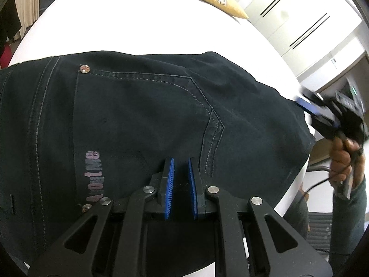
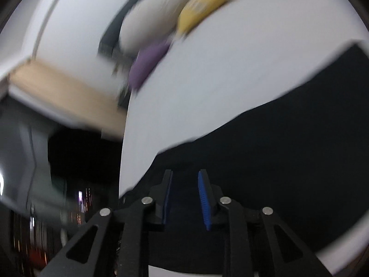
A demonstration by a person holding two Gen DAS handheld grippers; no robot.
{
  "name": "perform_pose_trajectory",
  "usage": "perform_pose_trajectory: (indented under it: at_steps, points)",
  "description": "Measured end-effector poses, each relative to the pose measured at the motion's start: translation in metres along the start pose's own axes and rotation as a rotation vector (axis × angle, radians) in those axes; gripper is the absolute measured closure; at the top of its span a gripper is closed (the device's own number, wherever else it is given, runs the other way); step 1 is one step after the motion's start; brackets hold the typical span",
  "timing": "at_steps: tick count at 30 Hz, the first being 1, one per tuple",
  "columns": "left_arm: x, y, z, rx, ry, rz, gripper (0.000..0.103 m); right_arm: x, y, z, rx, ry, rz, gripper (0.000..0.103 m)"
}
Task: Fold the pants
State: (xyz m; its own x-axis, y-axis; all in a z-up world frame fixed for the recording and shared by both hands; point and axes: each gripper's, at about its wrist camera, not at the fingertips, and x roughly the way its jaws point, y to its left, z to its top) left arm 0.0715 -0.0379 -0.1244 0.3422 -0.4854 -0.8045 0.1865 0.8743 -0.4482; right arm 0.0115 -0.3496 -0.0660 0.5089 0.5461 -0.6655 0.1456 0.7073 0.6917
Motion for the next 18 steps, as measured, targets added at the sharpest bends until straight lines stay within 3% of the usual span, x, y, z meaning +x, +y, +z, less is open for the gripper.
perform_pose_trajectory:
  at_steps: [4,6,8,9,10,13,16,17,18]
  points:
    - [-0.003,0.012,-0.003,-0.027,-0.011,-0.046,0.091,0.074,0.009,0.008,0.009,0.144,0.061,0.066]
    - [-0.003,0.016,-0.005,-0.037,-0.015,-0.061,0.091,0.097,-0.014,0.012,0.060,0.165,-0.023,0.066]
    - [-0.004,0.020,-0.005,-0.040,-0.017,-0.072,0.091,0.095,-0.040,0.014,0.124,0.141,-0.012,0.085]
    - [-0.005,0.021,-0.006,-0.043,-0.018,-0.076,0.091,0.084,-0.059,0.018,0.177,0.099,-0.016,0.098]
    - [-0.006,0.023,-0.006,-0.046,-0.018,-0.079,0.091,0.073,-0.070,0.021,0.200,0.055,-0.038,0.103]
    - [-0.010,0.024,-0.005,-0.035,-0.017,-0.074,0.091,0.004,-0.120,0.023,0.291,-0.178,-0.182,0.103]
    - [-0.016,0.020,-0.004,-0.028,-0.015,-0.041,0.091,-0.062,-0.148,0.012,0.388,-0.307,-0.270,0.100]
    - [-0.017,0.012,0.000,-0.024,-0.017,-0.017,0.091,-0.076,-0.146,0.004,0.376,-0.319,-0.263,0.094]
    - [-0.021,0.008,0.002,-0.017,-0.027,-0.014,0.091,-0.090,-0.138,-0.004,0.353,-0.326,-0.194,0.089]
